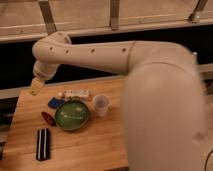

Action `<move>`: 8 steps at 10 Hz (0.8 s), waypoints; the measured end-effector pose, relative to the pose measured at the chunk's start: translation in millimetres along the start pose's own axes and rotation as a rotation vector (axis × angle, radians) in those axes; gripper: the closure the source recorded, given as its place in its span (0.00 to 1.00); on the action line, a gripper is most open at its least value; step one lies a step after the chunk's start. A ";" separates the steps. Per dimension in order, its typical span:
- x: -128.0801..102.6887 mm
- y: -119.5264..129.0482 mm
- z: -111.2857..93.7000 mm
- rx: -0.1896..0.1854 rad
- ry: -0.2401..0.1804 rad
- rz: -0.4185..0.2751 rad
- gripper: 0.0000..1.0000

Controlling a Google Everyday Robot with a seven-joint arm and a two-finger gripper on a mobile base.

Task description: Place the white sponge in the ceramic cup

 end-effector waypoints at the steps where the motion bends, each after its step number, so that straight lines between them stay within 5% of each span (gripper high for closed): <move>1: -3.3 -0.8 23.9 -0.052 0.032 -0.010 0.20; 3: -5.8 -0.3 42.1 -0.092 0.055 -0.020 0.20; 6: -5.0 -4.3 42.8 -0.087 0.081 -0.020 0.20; 8: -4.4 -2.4 61.5 -0.098 0.115 -0.015 0.20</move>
